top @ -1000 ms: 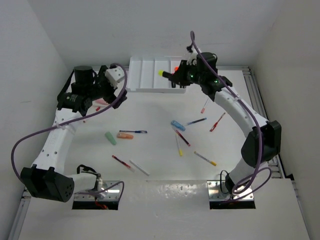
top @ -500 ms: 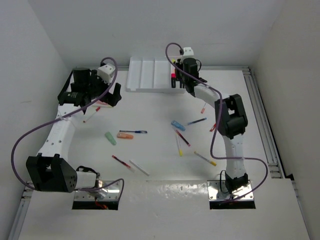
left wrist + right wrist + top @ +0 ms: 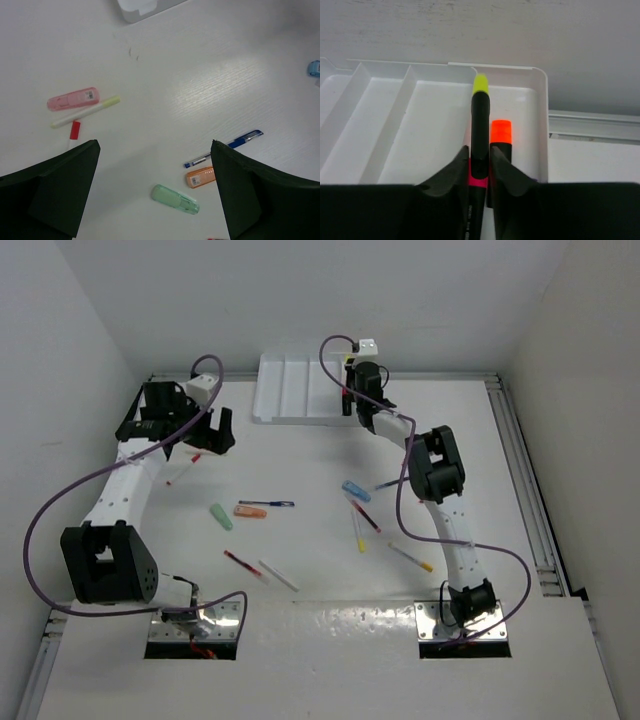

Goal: Sort the stationery into containers
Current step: Place the stationery into the container, then grab a piece of stationery with the left arm

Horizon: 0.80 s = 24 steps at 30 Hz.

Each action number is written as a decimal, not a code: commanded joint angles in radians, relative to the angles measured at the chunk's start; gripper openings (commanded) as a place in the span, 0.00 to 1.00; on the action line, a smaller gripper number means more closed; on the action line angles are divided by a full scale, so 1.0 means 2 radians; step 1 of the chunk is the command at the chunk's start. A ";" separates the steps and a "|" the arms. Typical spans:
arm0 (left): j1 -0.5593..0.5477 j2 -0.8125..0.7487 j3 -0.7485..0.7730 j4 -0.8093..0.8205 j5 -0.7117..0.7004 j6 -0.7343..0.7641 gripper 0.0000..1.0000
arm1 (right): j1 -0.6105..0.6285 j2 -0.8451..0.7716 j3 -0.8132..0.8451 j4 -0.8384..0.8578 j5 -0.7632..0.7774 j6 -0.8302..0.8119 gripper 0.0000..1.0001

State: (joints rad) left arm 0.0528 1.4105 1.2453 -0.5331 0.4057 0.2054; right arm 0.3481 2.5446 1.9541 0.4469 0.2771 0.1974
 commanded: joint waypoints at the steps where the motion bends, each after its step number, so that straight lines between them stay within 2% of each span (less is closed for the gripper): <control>1: 0.004 -0.017 -0.017 0.023 -0.012 -0.018 1.00 | -0.006 0.020 0.043 0.024 -0.025 0.028 0.27; 3: 0.005 -0.023 -0.017 0.020 -0.026 -0.011 1.00 | -0.011 0.031 0.065 0.017 -0.030 0.039 0.33; 7: 0.010 -0.030 -0.003 -0.007 -0.070 -0.010 1.00 | -0.011 0.022 0.080 0.002 -0.032 0.023 0.56; 8: 0.016 -0.039 -0.008 -0.010 -0.083 -0.017 1.00 | -0.011 0.014 0.076 -0.004 -0.043 0.019 0.58; 10: 0.029 -0.049 -0.017 -0.013 -0.070 -0.010 1.00 | -0.011 -0.033 0.056 -0.016 -0.053 0.018 0.59; 13: 0.035 -0.068 -0.031 -0.039 -0.057 0.036 1.00 | -0.012 -0.131 -0.040 -0.030 -0.092 0.022 0.60; 17: 0.034 -0.072 -0.050 -0.067 -0.059 0.084 1.00 | -0.016 -0.257 -0.119 -0.125 -0.181 0.031 0.59; 18: 0.033 -0.073 -0.071 -0.065 -0.076 0.075 1.00 | -0.017 -0.307 -0.137 -0.175 -0.213 0.032 0.59; 21: 0.033 -0.073 -0.109 -0.049 -0.101 0.031 0.98 | -0.021 -0.400 -0.235 -0.271 -0.243 0.041 0.57; 22: 0.033 -0.072 -0.118 -0.046 -0.105 0.015 0.96 | -0.023 -0.400 -0.260 -0.290 -0.252 0.041 0.57; 24: 0.026 -0.071 -0.134 -0.041 -0.127 -0.043 0.93 | -0.032 -0.461 -0.306 -0.329 -0.271 0.041 0.56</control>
State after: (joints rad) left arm 0.1154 1.2766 1.0065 -0.6231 0.2237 0.2565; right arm 0.3084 1.7027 1.4673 0.0158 -0.1440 0.2619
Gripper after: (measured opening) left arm 0.936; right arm 0.568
